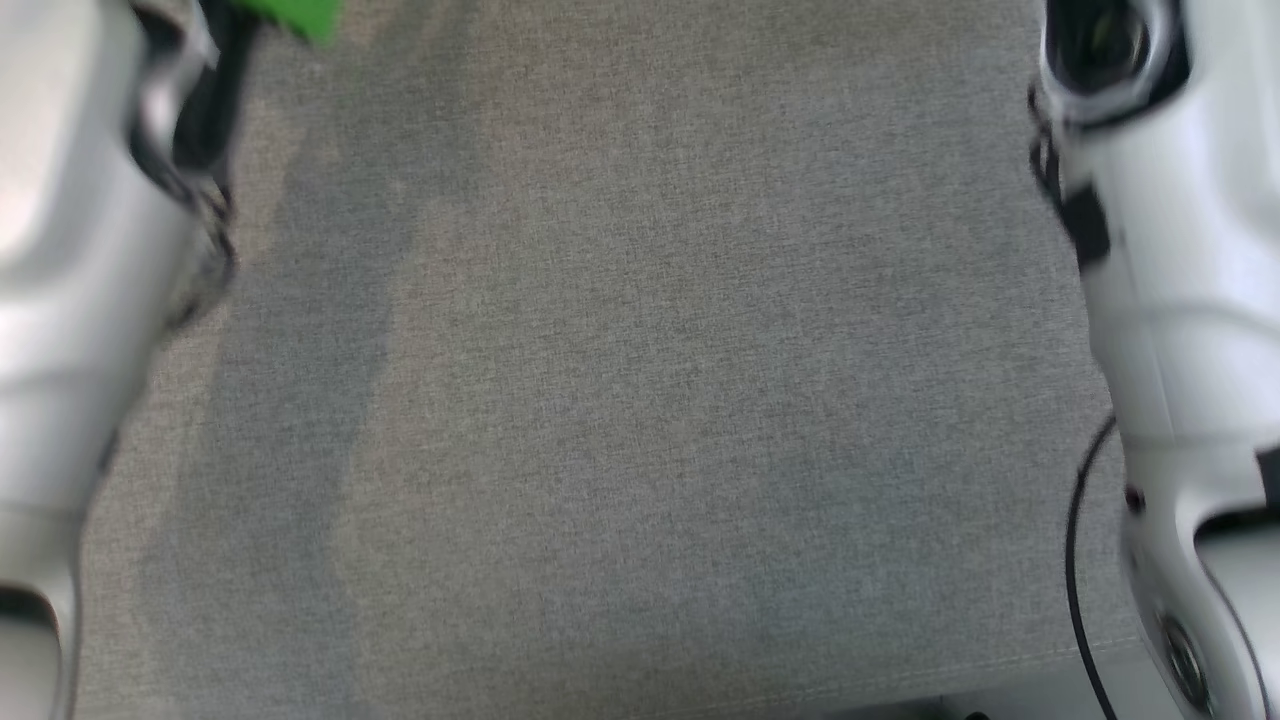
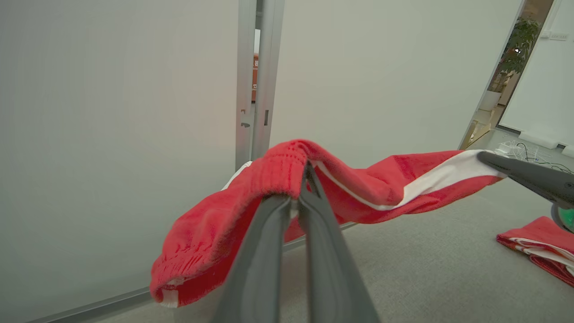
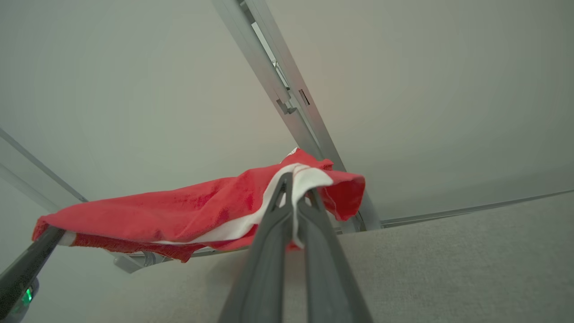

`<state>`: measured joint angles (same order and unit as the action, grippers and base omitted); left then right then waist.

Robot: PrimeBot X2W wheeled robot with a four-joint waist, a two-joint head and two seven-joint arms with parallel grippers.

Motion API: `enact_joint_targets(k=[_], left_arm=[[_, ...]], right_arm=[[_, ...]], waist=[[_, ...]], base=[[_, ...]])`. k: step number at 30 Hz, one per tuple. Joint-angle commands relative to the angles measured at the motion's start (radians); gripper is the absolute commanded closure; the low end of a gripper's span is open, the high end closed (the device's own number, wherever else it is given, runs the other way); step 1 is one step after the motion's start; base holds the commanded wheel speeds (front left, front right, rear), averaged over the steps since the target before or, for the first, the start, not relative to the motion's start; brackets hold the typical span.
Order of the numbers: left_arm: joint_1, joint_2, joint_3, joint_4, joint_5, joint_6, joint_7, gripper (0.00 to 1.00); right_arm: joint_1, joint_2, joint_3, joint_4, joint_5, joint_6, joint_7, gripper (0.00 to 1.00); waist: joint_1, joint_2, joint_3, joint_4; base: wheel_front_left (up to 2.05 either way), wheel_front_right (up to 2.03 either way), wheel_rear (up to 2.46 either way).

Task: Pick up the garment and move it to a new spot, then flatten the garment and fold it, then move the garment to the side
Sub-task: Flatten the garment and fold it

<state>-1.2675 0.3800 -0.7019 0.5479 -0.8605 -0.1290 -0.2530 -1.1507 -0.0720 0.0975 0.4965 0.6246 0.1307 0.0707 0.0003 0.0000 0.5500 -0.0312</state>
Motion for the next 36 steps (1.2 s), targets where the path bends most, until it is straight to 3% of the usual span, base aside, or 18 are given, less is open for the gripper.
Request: enact_joint_targets(k=[1,7,12,16,22,27,36], left_arm=[[0.074,0.024,-0.032,-0.024,-0.036,-0.002,-0.008,1.00],[0.441,0.076,-0.110,-0.174,-0.088,-0.002,-0.012,1.00],[0.795,0.078,-0.050,-0.292,-0.076,-0.002,-0.013,1.00],[1.072,0.047,0.008,-0.383,-0.044,-0.002,-0.012,1.00],[1.311,0.018,0.032,-0.506,0.018,0.020,-0.012,1.00],[1.282,-0.013,0.029,-0.567,-0.008,0.016,0.005,1.00],[1.028,-0.101,0.083,-0.556,-0.163,0.003,0.099,1.00]], right_arm=[[0.080,-0.040,0.035,-0.024,0.021,0.000,-0.011,1.00],[0.497,-0.201,0.149,-0.176,0.204,0.000,-0.049,1.00],[0.846,-0.341,0.202,-0.311,0.340,0.000,-0.067,1.00],[1.098,-0.422,0.189,-0.416,0.422,0.000,-0.081,1.00],[1.392,-0.498,0.105,-0.612,0.486,0.000,-0.087,1.00],[1.391,-0.513,0.022,-0.703,0.487,0.000,-0.039,1.00],[0.980,-0.496,-0.004,-0.620,0.414,0.000,0.220,1.00]], waist=[[-0.0003,0.0000,-0.034,0.000],[-0.0003,0.0000,-0.139,0.016],[-0.0003,0.0000,-0.288,0.022],[-0.0003,0.0000,-0.386,0.034],[-0.0003,0.0000,-0.414,0.069],[-0.0003,0.0000,-0.353,0.101],[-0.0003,0.0000,-0.174,0.206]], base=[[0.00,0.00,0.00],[0.00,0.00,0.00],[0.00,0.00,0.00],[0.00,0.00,0.00],[0.00,0.00,0.00],[0.00,0.00,0.00],[0.00,0.00,0.00]])
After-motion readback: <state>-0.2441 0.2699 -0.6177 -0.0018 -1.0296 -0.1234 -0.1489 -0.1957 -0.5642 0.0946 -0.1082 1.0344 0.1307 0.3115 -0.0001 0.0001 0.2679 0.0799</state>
